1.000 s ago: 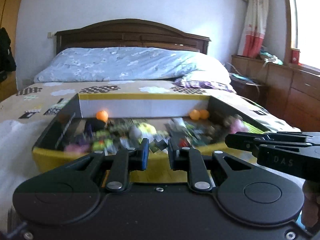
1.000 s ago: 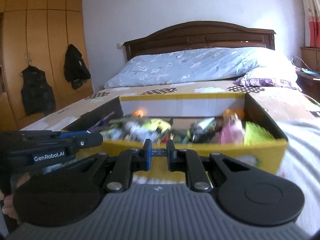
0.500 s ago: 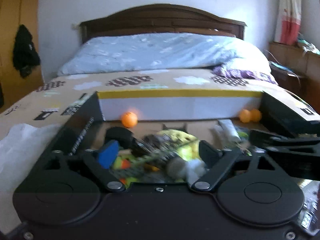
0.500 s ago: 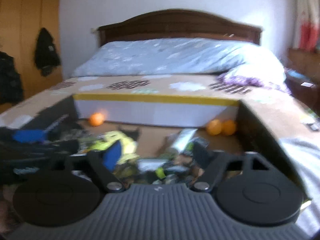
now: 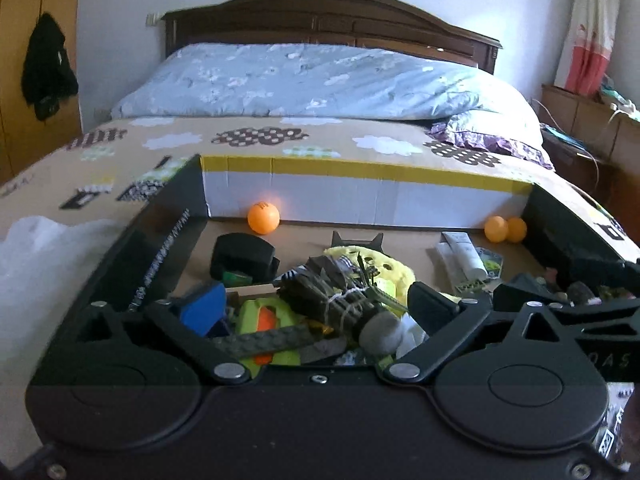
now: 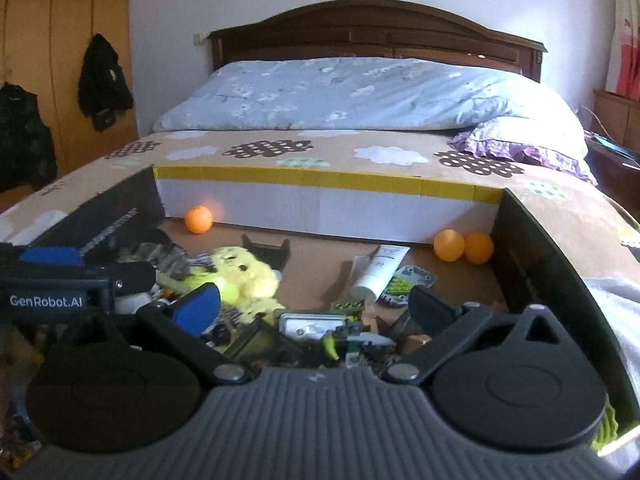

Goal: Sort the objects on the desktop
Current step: 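Carry both held pieces into the yellow box, then open both grippers inside the yellow box to drop the pieces, then move both open grippers back over the Lego pile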

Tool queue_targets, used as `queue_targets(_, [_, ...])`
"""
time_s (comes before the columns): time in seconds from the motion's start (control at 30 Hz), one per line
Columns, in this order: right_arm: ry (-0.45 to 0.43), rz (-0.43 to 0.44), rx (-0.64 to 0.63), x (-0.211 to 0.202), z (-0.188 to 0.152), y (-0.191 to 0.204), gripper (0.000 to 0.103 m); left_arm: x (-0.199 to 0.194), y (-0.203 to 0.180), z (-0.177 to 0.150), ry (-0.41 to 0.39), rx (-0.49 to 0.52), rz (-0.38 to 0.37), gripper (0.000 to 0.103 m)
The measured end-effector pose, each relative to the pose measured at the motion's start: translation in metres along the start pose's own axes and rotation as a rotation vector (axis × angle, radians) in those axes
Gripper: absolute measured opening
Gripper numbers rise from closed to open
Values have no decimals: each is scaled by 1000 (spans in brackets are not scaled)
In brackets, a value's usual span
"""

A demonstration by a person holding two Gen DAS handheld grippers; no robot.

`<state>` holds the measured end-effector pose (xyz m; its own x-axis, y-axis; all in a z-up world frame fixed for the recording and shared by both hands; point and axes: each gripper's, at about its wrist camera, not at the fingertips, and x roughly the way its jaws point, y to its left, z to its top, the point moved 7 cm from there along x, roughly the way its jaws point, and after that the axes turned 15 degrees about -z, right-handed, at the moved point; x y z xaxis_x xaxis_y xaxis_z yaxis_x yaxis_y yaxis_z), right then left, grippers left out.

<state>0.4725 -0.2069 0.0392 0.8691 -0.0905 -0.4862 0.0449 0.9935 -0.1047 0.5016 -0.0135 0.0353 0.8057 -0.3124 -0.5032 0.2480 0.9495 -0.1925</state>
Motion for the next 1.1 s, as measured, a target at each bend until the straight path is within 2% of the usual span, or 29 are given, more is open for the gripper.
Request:
queue_targets(0.23, [-23, 37, 39, -52, -3, -8, 103, -59, -18, -11, 7, -9, 7, 101])
queue_targets(0.53, [14, 64, 41, -128, -26, -8, 103, -137, -46, -40, 24, 14, 3, 102])
queue_targets(0.73, [55, 86, 58, -175, -50, -6, 103, -189, -58, -76, 13, 6, 9, 102])
queue_targets(0.83, [77, 90, 88, -196, -68, -8, 103, -214, -62, -100, 9, -13, 37, 102])
queue_targets(0.93, [80, 85, 103, -216, -90, -7, 103, -236, -66, -128, 18, -37, 69, 102])
queue_targets(1.1, [91, 59, 138, -246, -131, -7, 103, -260, -72, -168, 52, -65, 74, 102])
